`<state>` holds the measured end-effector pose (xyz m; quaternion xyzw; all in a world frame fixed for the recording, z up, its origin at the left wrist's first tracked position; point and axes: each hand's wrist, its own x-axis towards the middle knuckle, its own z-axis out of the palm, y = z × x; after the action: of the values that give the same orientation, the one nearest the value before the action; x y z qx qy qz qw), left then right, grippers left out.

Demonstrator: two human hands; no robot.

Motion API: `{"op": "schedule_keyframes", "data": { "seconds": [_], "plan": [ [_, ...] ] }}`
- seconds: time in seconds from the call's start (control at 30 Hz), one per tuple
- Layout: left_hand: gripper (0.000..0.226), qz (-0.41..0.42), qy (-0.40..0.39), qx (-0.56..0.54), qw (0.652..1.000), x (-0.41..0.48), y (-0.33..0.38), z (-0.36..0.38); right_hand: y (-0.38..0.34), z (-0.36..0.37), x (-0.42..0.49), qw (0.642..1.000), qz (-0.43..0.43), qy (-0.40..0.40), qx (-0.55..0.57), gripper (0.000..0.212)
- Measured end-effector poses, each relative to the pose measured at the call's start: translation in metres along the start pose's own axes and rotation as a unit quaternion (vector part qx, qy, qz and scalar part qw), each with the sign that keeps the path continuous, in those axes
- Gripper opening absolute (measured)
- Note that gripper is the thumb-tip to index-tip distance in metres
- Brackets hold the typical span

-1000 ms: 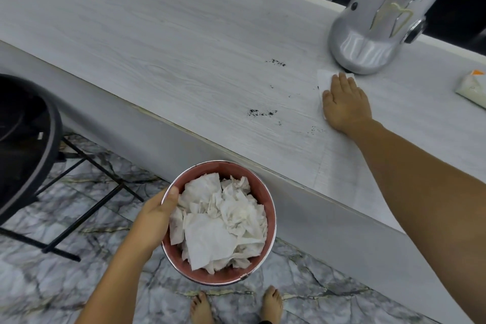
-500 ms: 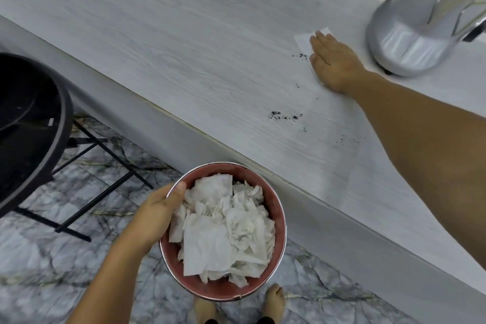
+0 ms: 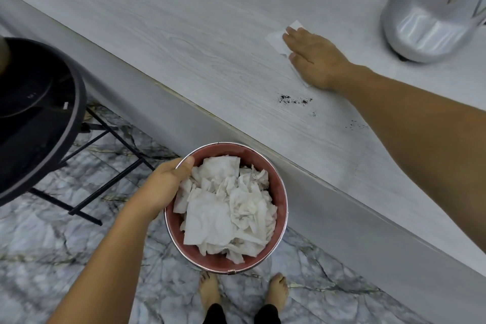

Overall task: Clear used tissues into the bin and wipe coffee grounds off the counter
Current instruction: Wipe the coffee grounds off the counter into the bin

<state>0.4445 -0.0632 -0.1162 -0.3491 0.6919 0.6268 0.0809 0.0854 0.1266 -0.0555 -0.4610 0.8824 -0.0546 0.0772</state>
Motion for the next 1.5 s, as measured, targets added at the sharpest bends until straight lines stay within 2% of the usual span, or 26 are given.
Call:
{"op": "schedule_keyframes", "data": {
  "seconds": [0.4, 0.57, 0.67, 0.83, 1.0, 1.1, 1.17, 1.23, 1.37, 1.5],
  "plan": [
    [0.041, -0.016, 0.007, -0.005, 1.0, -0.01, -0.004, 0.001, -0.062, 0.019, -0.081, 0.997, -0.078, -0.017, 0.021, 0.058],
    [0.04, -0.019, 0.01, 0.007, 1.0, -0.017, -0.006, 0.004, -0.079, 0.028, -0.121, 0.997, -0.077, -0.007, 0.02, 0.056],
    [0.043, -0.022, 0.003, 0.027, 0.999, -0.02, -0.003, 0.008, -0.078, 0.02, -0.128, 0.998, -0.023, 0.013, 0.055, 0.057],
    [0.043, -0.016, -0.016, 0.051, 0.998, -0.022, 0.0, 0.008, -0.041, -0.013, -0.175, 0.978, 0.133, 0.128, 0.092, 0.056],
    [0.043, -0.006, -0.039, 0.059, 0.997, -0.017, -0.001, 0.009, 0.007, -0.029, -0.269, 0.923, 0.314, 0.187, 0.119, 0.049],
    [0.044, -0.004, -0.041, 0.067, 0.997, -0.012, -0.003, 0.009, 0.023, -0.019, -0.325, 0.887, 0.415, 0.162, 0.121, 0.057],
    [0.045, -0.001, -0.031, 0.073, 0.997, -0.01, -0.004, 0.01, 0.025, -0.006, -0.345, 0.881, 0.442, 0.13, 0.106, 0.064],
    [0.045, 0.003, -0.025, 0.079, 0.997, -0.008, -0.006, 0.011, 0.026, 0.01, -0.348, 0.878, 0.461, 0.107, 0.071, 0.059],
    [0.041, 0.013, -0.029, 0.058, 0.998, -0.003, -0.01, 0.012, 0.035, 0.025, -0.328, 0.866, 0.49, 0.096, 0.02, 0.06],
    [0.034, 0.008, -0.04, 0.04, 0.998, 0.004, -0.016, 0.01, 0.024, 0.027, -0.298, 0.886, 0.455, 0.083, -0.005, 0.066]
  ]
}}
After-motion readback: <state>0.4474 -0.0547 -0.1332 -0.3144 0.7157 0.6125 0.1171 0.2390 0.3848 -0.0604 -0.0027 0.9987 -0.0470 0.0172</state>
